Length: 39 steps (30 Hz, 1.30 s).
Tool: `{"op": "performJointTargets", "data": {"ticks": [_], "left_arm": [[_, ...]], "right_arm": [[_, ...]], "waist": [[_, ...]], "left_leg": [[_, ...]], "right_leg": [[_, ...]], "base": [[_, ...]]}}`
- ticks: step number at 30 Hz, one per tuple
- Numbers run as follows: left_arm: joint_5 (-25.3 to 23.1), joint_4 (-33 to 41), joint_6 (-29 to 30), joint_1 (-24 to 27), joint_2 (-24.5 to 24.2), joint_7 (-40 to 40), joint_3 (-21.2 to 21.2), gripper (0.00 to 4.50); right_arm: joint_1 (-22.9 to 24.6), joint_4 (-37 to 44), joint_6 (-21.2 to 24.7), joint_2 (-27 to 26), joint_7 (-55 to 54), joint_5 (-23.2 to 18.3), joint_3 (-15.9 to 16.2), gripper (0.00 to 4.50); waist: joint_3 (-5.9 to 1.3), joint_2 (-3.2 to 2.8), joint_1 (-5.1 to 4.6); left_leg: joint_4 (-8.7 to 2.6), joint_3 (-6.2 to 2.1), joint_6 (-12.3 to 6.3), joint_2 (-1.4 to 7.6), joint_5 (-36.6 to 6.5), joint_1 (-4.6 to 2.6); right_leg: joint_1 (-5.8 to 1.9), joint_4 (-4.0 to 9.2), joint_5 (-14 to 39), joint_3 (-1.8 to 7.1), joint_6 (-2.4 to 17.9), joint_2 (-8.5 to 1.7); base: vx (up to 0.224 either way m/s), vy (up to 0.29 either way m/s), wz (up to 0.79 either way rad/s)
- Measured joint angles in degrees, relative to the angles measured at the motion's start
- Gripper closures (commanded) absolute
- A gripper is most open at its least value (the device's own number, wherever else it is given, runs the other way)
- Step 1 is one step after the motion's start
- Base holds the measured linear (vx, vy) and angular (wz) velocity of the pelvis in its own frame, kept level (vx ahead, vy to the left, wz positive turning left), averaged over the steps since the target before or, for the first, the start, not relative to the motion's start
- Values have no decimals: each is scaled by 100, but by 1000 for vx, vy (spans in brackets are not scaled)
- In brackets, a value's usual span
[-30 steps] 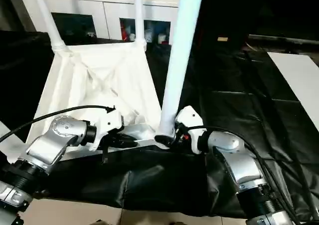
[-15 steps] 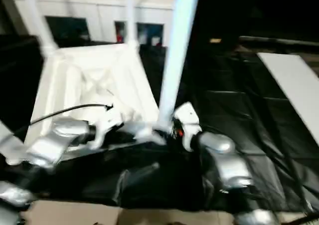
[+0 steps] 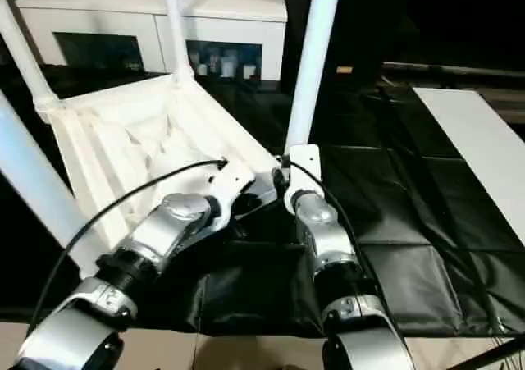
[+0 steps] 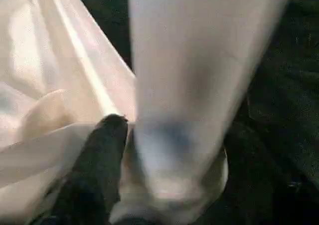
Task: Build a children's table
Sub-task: Rotate leg to tighten
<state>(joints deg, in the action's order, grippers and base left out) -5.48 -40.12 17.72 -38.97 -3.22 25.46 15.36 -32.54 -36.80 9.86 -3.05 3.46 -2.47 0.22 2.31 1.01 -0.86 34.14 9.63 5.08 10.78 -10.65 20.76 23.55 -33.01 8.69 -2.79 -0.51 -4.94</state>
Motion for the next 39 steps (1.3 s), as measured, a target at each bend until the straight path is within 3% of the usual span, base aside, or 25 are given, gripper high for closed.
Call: {"op": "performJointTargets", "data": {"ticks": [1, 3, 9, 12, 16, 20, 25, 34, 36, 39], "left_arm": [[-20, 1, -21, -5, -81, -117, -72, 450], [-59, 110, -32, 24, -197, -145, -120, 450], [-26, 817, -122, 424, -779, 553, -104, 450], [116, 1181, -183, 633, -1164, 1064, -88, 450], [410, 1703, -286, 951, -1887, 2179, -24, 450], [649, 2268, -224, 1258, -2557, 3198, 81, 450], [708, 2747, -250, 1521, -3114, 3950, 250, 450], [786, 3135, -38, 1710, -3250, 4068, 257, 450], [788, 3151, -23, 1713, -3245, 4062, 256, 450], [797, 3152, -7, 1713, -3230, 4038, 250, 450]], "right_arm": [[115, 119, -54, -132, 188, -21, 181, 103], [360, 334, -129, -137, 337, -20, 376, 76], [809, 1398, 44, 692, 876, 142, 710, 51], [1077, 1944, 149, 1239, 1405, 199, 676, 51], [1482, 2587, 380, 1878, 2799, -439, 698, 51], [1710, 2869, 493, 2246, 3868, -803, 1049, 51], [1674, 2946, 509, 2238, 4492, -860, 1409, 51], [1186, 1959, 116, 1871, 4269, -250, 1836, 51], [1059, 1808, 57, 1846, 4297, -186, 1887, 85], [1005, 1729, -1, 1840, 4297, -164, 1895, 96]], "waist": [[1, 6, -59], [3, -1, -56], [6, 1, 84], [6, 0, 133], [6, -1, 146], [6, -2, 197], [5, 9, 307], [4, 57, 288], [6, 62, 288], [9, 82, 277]], "left_leg": [[4, -25, 1, 2, 0, 14], [7, -112, 1, 0, 1, 52], [-36, -88, 10, 3, -5, 40], [-68, -77, 22, 11, -12, 38], [-92, -73, 15, 26, -8, 33], [-91, -66, 28, 28, -16, 28], [-84, -54, 52, 28, -30, -43], [-74, -23, 52, 28, -31, -56], [-79, -17, 52, 28, -31, -56], [-78, -8, 52, 30, -31, -56]], "right_leg": [[23, 6, 0, -42, 0, -6], [47, 43, -2, -155, 3, -31], [65, -6, -52, -139, 41, -25], [74, -10, -64, -134, 67, -13], [81, -11, -37, -135, 94, 1], [79, -12, -32, -130, 100, 2], [31, -18, -25, -105, 90, 2], [23, -26, -25, -89, 90, -7], [27, -30, -24, -89, 88, -7], [30, -41, -23, -86, 86, -6]], "base": [[-18, 11, -26], [3, 16, -30], [0, 0, 0], [58, -20, 3], [0, 0, 0], [0, 0, 0], [0, 0, 0], [0, 0, 0], [0, 0, 0], [0, 0, 0]]}}
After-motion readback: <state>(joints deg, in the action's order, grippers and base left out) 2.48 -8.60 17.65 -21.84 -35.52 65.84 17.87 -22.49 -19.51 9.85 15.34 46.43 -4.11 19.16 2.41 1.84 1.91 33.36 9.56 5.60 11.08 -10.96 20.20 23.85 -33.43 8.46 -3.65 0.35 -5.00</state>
